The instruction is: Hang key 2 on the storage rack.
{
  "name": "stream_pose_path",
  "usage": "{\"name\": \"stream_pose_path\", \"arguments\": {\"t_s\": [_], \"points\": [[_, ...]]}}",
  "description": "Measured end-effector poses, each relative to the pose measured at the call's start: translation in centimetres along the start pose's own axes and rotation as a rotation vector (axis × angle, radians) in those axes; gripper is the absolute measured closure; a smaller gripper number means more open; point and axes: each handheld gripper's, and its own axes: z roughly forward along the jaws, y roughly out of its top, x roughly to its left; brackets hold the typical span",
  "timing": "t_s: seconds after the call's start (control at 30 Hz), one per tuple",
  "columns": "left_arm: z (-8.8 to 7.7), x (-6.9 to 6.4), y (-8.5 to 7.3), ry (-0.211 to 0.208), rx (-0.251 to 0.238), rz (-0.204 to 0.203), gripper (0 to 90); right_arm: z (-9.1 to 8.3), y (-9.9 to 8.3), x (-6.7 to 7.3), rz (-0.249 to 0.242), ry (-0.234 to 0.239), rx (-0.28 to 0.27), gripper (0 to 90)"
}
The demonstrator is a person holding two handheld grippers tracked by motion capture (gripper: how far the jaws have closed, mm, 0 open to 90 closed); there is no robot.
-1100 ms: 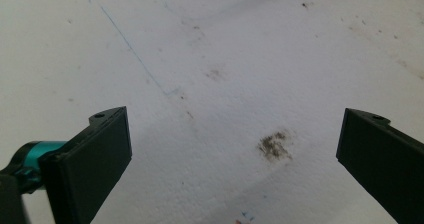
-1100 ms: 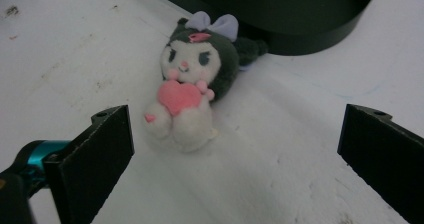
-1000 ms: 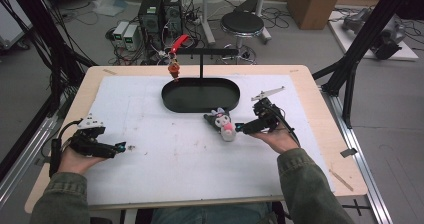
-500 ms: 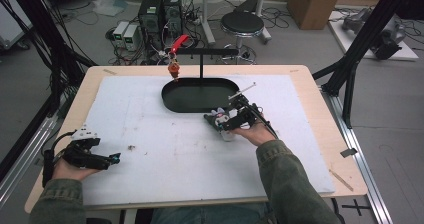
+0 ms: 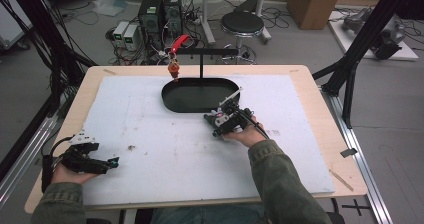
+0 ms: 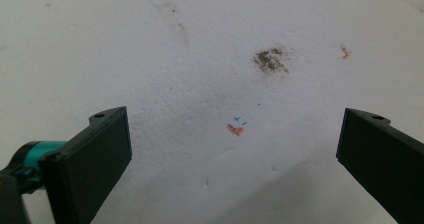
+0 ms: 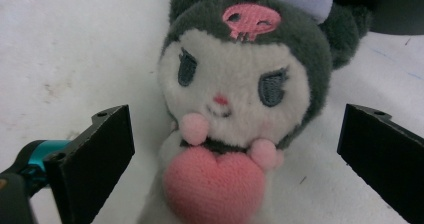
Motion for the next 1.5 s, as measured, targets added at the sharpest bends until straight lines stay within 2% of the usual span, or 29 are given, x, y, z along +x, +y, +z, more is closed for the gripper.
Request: {"name": "stream_pose_path", "arguments": {"t_s": [0.03, 0.1, 0.13, 0.17, 0.27, 0.3, 0.47, 0.5, 0.67, 0.7, 0.73, 0.8, 1.0, 1.13, 1.37, 1.5], "points": [[0.0, 0.0, -0.1, 0.002, -0.002, -0.004, 1.7, 0.0, 0.0, 0.0, 0.0, 0.0, 0.0, 2.7], [0.0, 0.0, -0.2, -0.002, -0.005, -0.013, 1.7, 0.1, 0.1, 0.4, -0.007, 0.012, 0.001, 22.5], [0.0, 0.0, -0.2, -0.002, -0.005, -0.013, 1.7, 0.1, 0.1, 0.4, -0.007, 0.012, 0.001, 22.5], [0.1, 0.0, -0.2, -0.008, -0.007, -0.009, 1.7, 0.2, 0.1, 0.5, -0.016, -0.017, -0.016, 32.5], [0.1, 0.0, -0.2, -0.017, 0.005, 0.0, 1.7, 0.0, 0.1, 0.3, -0.004, -0.012, -0.015, 36.9], [0.1, 0.0, -0.2, -0.021, 0.014, 0.007, 1.7, -0.3, 0.0, 0.0, 0.017, 0.007, -0.013, 40.0], [0.2, -0.1, -0.2, -0.018, 0.021, 0.012, 1.7, -1.0, 0.0, 0.2, 0.008, 0.0, -0.038, 41.0], [0.2, -0.1, -0.3, -0.015, 0.023, 0.013, 1.7, -1.7, 0.0, 0.2, 0.019, 0.026, -0.065, 41.0], [0.3, -0.2, -0.3, -0.025, 0.019, 0.012, 1.7, -3.3, 0.4, 0.3, 0.017, 0.056, -0.117, 41.0], [0.3, -0.2, -0.3, -0.025, 0.014, 0.007, 1.7, -3.7, 0.5, 0.3, 0.017, 0.072, -0.134, 41.0], [0.3, -0.2, -0.3, -0.024, 0.013, 0.006, 1.7, -4.8, 1.0, 0.2, 0.022, 0.106, -0.173, 41.0], [0.2, -0.1, -0.2, -0.021, 0.02, 0.012, 1.7, -5.4, 1.5, 0.2, 0.022, 0.119, -0.191, 41.0], [-0.1, -0.2, 0.1, -0.007, 0.013, 0.022, 1.7, -7.3, 3.2, 0.1, 0.013, 0.114, -0.226, 41.0], [-0.4, -0.1, 0.3, 0.006, 0.007, 0.027, 1.7, -7.8, 3.9, -0.1, 0.017, 0.126, -0.241, 41.0], [-1.0, -0.3, 0.9, 0.016, -0.003, 0.039, 1.7, -9.5, 6.1, -0.2, -0.002, 0.099, -0.26, 41.0], [-1.3, -0.3, 1.1, 0.028, -0.02, 0.04, 1.7, -10.5, 7.8, -0.7, 0.04, 0.08, -0.284, 41.0]]}}
